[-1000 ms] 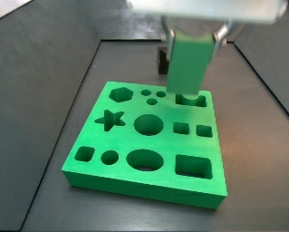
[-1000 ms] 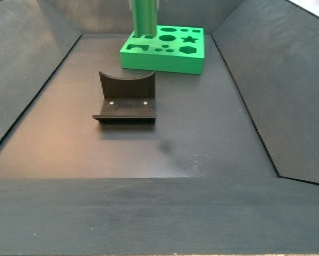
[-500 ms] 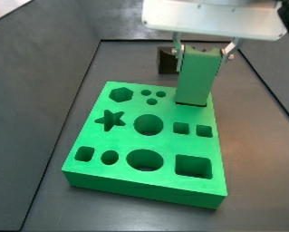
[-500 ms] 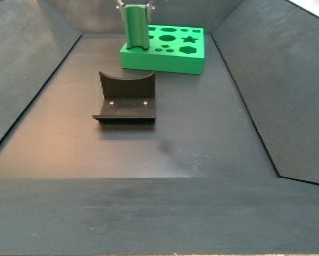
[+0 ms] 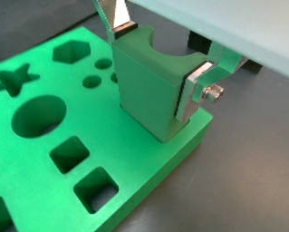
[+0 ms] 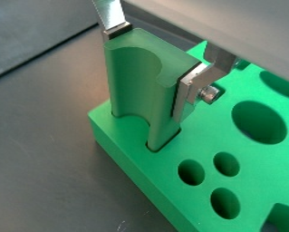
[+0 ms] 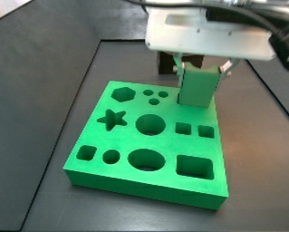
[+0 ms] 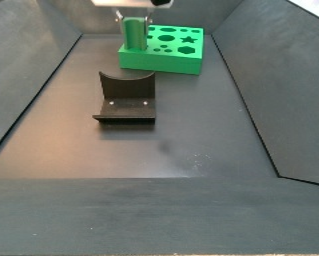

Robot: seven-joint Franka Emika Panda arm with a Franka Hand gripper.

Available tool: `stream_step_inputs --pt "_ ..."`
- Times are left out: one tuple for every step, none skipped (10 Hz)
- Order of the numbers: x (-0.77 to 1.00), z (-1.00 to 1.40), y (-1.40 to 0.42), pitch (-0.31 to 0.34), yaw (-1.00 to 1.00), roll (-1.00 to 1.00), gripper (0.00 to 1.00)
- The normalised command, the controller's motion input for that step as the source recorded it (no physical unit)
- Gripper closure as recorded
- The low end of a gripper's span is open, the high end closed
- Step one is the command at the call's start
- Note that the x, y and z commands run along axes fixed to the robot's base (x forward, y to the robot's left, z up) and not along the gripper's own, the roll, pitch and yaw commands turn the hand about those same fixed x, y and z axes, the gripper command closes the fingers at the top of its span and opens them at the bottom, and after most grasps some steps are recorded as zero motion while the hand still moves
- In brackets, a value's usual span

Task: Pick up the arch object. Move up. Place the arch object on the fixture. Regrasp the arch object. Move to above the board. Insert the arch object.
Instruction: Insert the arch object.

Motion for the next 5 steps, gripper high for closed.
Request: stream_step_inputs --pt "0.0 -0.2 0.0 -0.01 0.0 -0.08 1.0" --pt "0.0 -0.44 0.0 -0.206 0.0 -0.1 1.0" --pt "0.0 -0.46 -0.03 -0.147 0.0 -0.1 1.0" --pt "0.04 -0.01 0.0 0.0 0.0 -0.02 1.0" --pt "0.0 0.0 0.0 -0.004 0.0 -0.04 1.0"
